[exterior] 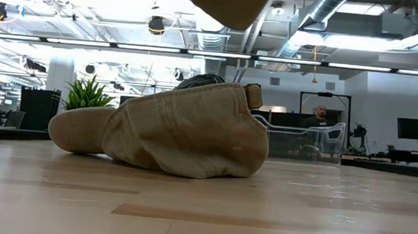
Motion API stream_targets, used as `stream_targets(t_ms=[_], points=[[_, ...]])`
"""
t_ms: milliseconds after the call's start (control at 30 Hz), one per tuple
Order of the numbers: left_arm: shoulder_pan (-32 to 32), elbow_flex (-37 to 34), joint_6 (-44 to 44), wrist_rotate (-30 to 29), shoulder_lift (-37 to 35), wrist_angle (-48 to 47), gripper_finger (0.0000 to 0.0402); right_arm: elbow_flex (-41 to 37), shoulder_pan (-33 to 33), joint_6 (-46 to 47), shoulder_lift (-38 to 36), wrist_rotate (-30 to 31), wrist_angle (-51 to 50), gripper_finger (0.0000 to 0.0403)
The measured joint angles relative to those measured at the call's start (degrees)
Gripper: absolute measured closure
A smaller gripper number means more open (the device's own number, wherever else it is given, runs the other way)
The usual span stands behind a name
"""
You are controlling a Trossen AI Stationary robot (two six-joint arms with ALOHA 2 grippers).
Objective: Pick & Place hat
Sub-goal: Put the brown cap into the right transparent bin
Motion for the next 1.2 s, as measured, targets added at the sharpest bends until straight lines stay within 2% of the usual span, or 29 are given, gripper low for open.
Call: stream_targets(t_ms=[267, 467, 667, 833, 1000, 1067, 1200], points=[[-5.1, 0.0, -11.9, -0.4, 0.0, -12.9, 0.0215, 0.0, 2.1, 0.0, 0.0, 2.4, -2.0, 0.0395], [-9.4, 0.0, -14.0, -0.4, 0.0, -13.4, 0.0215, 0.0, 2.4, 0.0, 0.0, 3.0, -2.7, 0.0395], [-10.3, 0.0, -14.2, -0.8, 0.0, -13.4, 0.0215, 0.0, 2.6, 0.0, 0.0, 2.3, 0.3, 0.0395], [-10.3, 0.0, -14.2, -0.8, 0.0, -13.4, 0.0215, 0.0, 2.7, -0.8, 0.0, -6.2, 8.6, 0.0395], [-10.2, -0.1, -14.2, 0.3, 0.0, -11.8, 0.0215, 0.0, 2.7, -7.9, 0.0, -17.9, 18.2, 0.0395], [-9.7, -0.1, -13.4, 3.5, 0.0, -7.9, 0.0215, 0.0, 2.7, -11.9, 0.0, -20.8, 20.3, 0.0395], [-7.5, -0.1, -11.5, 14.4, 0.1, 2.4, 0.0215, 0.0, 1.2, -18.8, 0.0, -27.2, 23.2, 0.0395]])
